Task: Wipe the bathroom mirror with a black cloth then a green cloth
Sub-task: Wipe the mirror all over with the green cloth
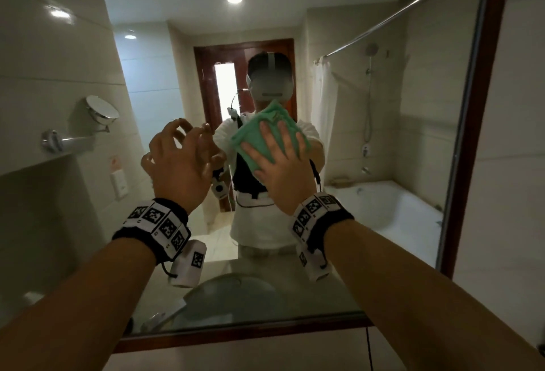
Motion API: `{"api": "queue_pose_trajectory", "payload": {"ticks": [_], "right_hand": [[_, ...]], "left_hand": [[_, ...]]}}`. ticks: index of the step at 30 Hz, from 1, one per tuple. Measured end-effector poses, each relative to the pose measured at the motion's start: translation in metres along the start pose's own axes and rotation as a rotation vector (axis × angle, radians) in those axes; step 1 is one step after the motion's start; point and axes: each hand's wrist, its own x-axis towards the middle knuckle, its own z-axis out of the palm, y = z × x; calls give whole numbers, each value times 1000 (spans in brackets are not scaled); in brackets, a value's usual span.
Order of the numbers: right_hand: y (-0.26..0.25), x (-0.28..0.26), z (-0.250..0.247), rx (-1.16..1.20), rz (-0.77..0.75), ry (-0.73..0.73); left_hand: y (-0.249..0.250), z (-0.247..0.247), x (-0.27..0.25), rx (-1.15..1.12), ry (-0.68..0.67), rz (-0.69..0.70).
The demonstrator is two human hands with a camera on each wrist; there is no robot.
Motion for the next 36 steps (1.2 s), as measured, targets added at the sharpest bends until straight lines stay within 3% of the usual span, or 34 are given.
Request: {"api": "queue_pose_trajectory", "payload": {"ticks": [9, 13, 18, 23, 30, 36], "right_hand": [[134, -57, -11, -13, 378, -28], [186, -89, -19, 9, 466, -62], [221, -123, -9, 20, 581, -5], [221, -130, -4, 4, 618, 28], [181, -109, -3, 58, 753, 33], [111, -77, 6, 31, 559, 21]], "left_hand": [[23, 15, -8, 62, -22, -126], [25, 17, -9, 65, -51, -157], [28, 19, -11, 51, -52, -184], [27, 19, -10, 54, -63, -186], [23, 20, -10, 56, -59, -167], [15, 15, -8, 102, -64, -96]]}}
